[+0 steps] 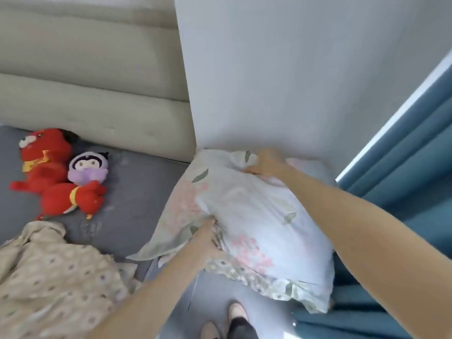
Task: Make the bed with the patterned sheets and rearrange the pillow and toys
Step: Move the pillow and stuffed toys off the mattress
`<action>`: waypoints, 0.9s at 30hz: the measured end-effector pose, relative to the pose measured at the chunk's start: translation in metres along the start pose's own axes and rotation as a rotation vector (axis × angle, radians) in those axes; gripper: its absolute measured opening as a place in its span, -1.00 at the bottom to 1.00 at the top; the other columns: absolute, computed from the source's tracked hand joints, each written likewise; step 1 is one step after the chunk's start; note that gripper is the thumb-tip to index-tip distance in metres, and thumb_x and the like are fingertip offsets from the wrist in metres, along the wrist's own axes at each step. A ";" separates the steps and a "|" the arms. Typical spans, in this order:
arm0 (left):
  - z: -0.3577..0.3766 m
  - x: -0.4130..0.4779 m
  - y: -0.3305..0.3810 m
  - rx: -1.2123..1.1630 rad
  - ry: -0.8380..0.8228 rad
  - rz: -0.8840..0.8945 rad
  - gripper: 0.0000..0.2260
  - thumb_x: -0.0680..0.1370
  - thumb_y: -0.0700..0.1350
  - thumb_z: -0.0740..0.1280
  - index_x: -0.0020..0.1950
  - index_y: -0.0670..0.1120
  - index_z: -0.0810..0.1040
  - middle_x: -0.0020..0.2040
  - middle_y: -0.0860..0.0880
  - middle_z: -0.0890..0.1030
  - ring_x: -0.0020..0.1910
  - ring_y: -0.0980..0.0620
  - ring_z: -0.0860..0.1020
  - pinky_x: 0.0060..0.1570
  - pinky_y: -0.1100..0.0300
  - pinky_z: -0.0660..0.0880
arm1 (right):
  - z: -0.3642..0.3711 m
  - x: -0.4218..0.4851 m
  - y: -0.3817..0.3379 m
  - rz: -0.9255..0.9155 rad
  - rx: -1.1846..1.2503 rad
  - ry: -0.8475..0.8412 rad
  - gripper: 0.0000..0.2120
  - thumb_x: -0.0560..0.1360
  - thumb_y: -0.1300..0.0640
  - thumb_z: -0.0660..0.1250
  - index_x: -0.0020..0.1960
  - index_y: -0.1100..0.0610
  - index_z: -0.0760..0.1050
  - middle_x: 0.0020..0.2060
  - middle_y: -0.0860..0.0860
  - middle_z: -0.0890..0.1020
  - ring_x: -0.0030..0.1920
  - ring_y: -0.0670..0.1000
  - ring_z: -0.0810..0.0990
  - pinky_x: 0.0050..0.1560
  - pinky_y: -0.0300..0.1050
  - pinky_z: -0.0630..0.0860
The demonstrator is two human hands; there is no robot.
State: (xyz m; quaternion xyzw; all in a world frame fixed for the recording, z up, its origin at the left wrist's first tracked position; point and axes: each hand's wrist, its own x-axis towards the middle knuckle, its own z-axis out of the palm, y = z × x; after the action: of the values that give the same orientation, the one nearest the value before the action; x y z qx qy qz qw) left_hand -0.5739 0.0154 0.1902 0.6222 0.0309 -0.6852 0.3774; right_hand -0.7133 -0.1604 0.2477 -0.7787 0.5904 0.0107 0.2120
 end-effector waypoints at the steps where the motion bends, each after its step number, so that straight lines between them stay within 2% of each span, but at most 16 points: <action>1: 0.005 0.005 -0.009 0.020 -0.025 -0.010 -0.74 0.63 0.03 0.13 -0.18 -0.08 0.42 -0.20 -0.07 0.51 -0.30 -0.04 0.49 -0.31 0.05 0.48 | 0.001 0.000 0.011 0.017 -0.011 0.006 -0.57 0.36 -0.24 0.42 0.00 0.09 0.57 -0.18 0.04 0.58 -0.05 0.07 0.55 -0.08 -0.08 0.45; 3: 0.018 0.018 -0.024 0.058 -0.015 -0.021 -0.75 0.61 0.08 0.18 -0.14 -0.07 0.41 -0.09 -0.08 0.51 -0.22 -0.05 0.52 -0.23 0.00 0.52 | 0.009 0.003 0.034 0.037 -0.001 0.060 -0.69 0.35 -0.21 0.45 -0.14 0.01 0.50 -0.23 -0.04 0.52 -0.08 0.03 0.50 -0.14 -0.09 0.38; 4: 0.022 0.026 -0.029 0.052 0.026 -0.041 -0.76 0.59 0.10 0.22 -0.08 -0.07 0.39 0.00 -0.10 0.49 -0.11 -0.10 0.53 -0.11 -0.07 0.52 | 0.015 0.006 0.042 0.031 0.004 0.087 -0.73 0.37 -0.16 0.45 -0.11 -0.01 0.48 -0.17 -0.04 0.52 -0.03 0.04 0.49 -0.09 -0.08 0.38; 5: 0.026 0.037 -0.033 0.060 0.065 -0.085 -0.73 0.57 0.12 0.25 0.02 -0.08 0.38 0.09 -0.13 0.46 0.05 -0.16 0.52 0.04 -0.14 0.49 | 0.024 0.012 0.048 0.035 0.013 0.104 -0.75 0.41 -0.08 0.43 0.01 -0.01 0.51 -0.03 0.00 0.54 0.07 0.07 0.50 0.02 -0.05 0.41; 7: 0.030 0.050 -0.037 0.180 0.074 -0.221 -0.62 0.59 0.08 0.21 0.30 -0.13 0.32 0.27 -0.21 0.41 0.27 -0.26 0.41 0.26 -0.17 0.35 | 0.049 0.023 0.060 0.057 -0.015 0.132 -0.62 0.50 0.14 0.34 0.31 0.02 0.44 0.25 0.09 0.47 0.30 0.14 0.39 0.27 -0.01 0.35; 8: 0.034 0.054 -0.038 0.236 0.074 -0.280 -0.62 0.60 0.00 0.19 0.35 -0.16 0.28 0.29 -0.24 0.41 0.27 -0.27 0.40 0.30 -0.14 0.32 | 0.063 0.026 0.067 0.063 -0.035 0.107 -0.55 0.53 0.22 0.27 0.39 0.00 0.37 0.34 0.09 0.40 0.37 0.14 0.31 0.34 0.02 0.27; 10: 0.039 0.061 -0.035 0.243 0.133 -0.325 -0.67 0.59 -0.11 0.20 0.32 -0.14 0.26 0.35 -0.25 0.33 0.23 -0.24 0.38 0.26 -0.08 0.35 | 0.087 0.025 0.076 0.067 -0.074 -0.029 -0.47 0.55 0.23 0.20 0.47 -0.08 0.24 0.47 0.03 0.22 0.47 0.14 0.12 0.45 0.18 0.08; 12: 0.045 0.075 -0.030 0.277 0.194 -0.239 -0.63 0.59 -0.14 0.21 0.37 -0.13 0.25 0.45 -0.20 0.21 0.29 -0.21 0.33 0.22 -0.01 0.39 | 0.107 0.021 0.088 0.116 -0.057 -0.203 -0.46 0.58 0.14 0.17 0.50 -0.14 0.14 0.53 -0.04 0.02 0.51 0.15 -0.04 0.44 0.32 -0.07; 13: 0.049 0.084 -0.027 0.379 0.198 -0.155 -0.58 0.59 -0.16 0.19 0.44 -0.14 0.23 0.46 -0.19 0.21 0.30 -0.19 0.34 0.22 0.03 0.41 | 0.115 0.018 0.094 0.160 -0.034 -0.279 -0.45 0.59 0.11 0.14 0.53 -0.15 0.07 0.55 -0.05 -0.06 0.52 0.16 -0.11 0.43 0.35 -0.11; 16: 0.063 0.106 -0.013 0.764 0.167 0.183 -0.47 0.60 -0.22 0.14 0.56 -0.08 0.08 0.51 -0.12 0.17 0.17 -0.10 0.45 0.00 0.24 0.47 | 0.132 0.012 0.110 0.275 0.063 -0.389 -0.38 0.60 0.08 0.14 0.54 -0.21 -0.09 0.55 -0.04 -0.21 0.52 0.18 -0.25 0.40 0.40 -0.15; 17: 0.066 0.115 -0.009 0.943 0.163 0.296 -0.45 0.60 -0.21 0.14 0.56 -0.04 0.04 0.54 -0.11 0.09 0.32 -0.14 0.37 0.11 0.20 0.45 | 0.136 0.010 0.114 0.298 0.090 -0.393 -0.35 0.59 0.07 0.16 0.53 -0.23 -0.11 0.54 -0.04 -0.24 0.52 0.18 -0.28 0.39 0.42 -0.15; 18: 0.068 0.124 -0.005 1.155 0.174 0.389 -0.44 0.61 -0.18 0.14 0.56 0.01 0.01 0.57 -0.10 -0.02 0.47 -0.16 0.19 0.29 0.10 0.36 | 0.138 0.009 0.118 0.313 0.108 -0.389 -0.32 0.58 0.04 0.20 0.53 -0.24 -0.12 0.53 -0.05 -0.27 0.51 0.20 -0.30 0.38 0.45 -0.15; 19: 0.069 0.134 -0.001 1.347 0.190 0.466 -0.44 0.62 -0.11 0.15 0.56 0.07 -0.02 0.57 -0.07 -0.11 0.53 -0.17 0.00 0.39 -0.01 0.23 | 0.139 0.009 0.121 0.320 0.120 -0.386 -0.27 0.55 0.00 0.25 0.52 -0.25 -0.14 0.53 -0.05 -0.30 0.50 0.21 -0.33 0.37 0.48 -0.15; 21: 0.069 0.148 0.009 1.602 0.193 0.572 -0.38 0.58 0.13 0.17 0.55 0.17 -0.09 0.56 0.00 -0.25 0.52 -0.23 -0.21 0.42 -0.21 0.09 | 0.137 0.010 0.125 0.298 0.118 -0.414 -0.07 0.45 -0.06 0.41 0.51 -0.28 -0.22 0.50 -0.04 -0.38 0.47 0.26 -0.39 0.30 0.54 -0.13; 23: 0.072 0.162 0.023 1.778 0.130 0.560 -0.21 0.47 0.26 0.27 0.51 0.27 -0.20 0.51 0.03 -0.39 0.47 -0.32 -0.33 0.35 -0.37 0.08 | 0.137 0.014 0.128 0.274 0.070 -0.508 0.16 0.31 -0.05 0.54 0.48 -0.29 -0.33 0.46 -0.01 -0.47 0.43 0.34 -0.43 0.22 0.62 -0.06; 27: 0.067 0.193 0.044 2.051 0.117 0.343 0.10 0.33 0.07 0.54 0.44 0.34 -0.33 0.45 -0.05 -0.52 0.39 -0.43 -0.41 0.27 -0.51 0.03 | 0.156 0.020 0.143 0.359 -0.033 -0.663 0.34 0.21 0.04 0.63 0.42 -0.32 -0.45 0.40 -0.01 -0.55 0.35 0.49 -0.44 0.12 0.68 0.08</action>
State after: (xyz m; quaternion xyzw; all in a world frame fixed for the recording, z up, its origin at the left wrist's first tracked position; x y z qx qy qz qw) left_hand -0.5930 -0.1429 0.0548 0.6727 -0.6369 -0.2885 -0.2421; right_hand -0.8028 -0.1559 0.0555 -0.6203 0.6167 0.3087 0.3736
